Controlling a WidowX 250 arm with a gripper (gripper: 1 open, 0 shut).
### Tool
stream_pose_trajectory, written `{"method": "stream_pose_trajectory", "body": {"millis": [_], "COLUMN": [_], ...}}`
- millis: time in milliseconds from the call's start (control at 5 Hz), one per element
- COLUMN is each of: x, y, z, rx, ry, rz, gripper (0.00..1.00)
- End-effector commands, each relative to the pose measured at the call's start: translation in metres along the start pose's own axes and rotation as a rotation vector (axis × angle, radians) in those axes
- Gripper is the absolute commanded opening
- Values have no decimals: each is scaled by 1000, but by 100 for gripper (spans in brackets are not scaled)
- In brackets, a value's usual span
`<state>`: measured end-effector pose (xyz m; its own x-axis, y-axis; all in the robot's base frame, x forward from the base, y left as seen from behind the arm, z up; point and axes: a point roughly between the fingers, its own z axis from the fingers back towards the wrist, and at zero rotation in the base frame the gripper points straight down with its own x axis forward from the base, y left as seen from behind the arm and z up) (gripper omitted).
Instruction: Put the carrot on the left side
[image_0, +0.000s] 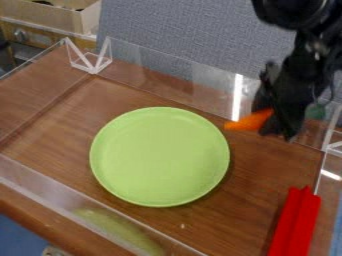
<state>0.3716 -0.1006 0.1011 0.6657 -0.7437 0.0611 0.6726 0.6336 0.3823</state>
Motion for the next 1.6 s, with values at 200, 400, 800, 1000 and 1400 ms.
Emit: {"method": "stream_pose_trajectory", "body": {"millis": [200,400,800,1000,1400], "x": [-54,-100,-193,-233,-260], "y": [52,68,98,103,105], "z": [53,43,17,0,3], "rx": [109,113,23,-32,-101], "ry": [24,89,170,190,257], "rz": [294,479,778,920,1267], "gripper": [0,0,0,0,0]}}
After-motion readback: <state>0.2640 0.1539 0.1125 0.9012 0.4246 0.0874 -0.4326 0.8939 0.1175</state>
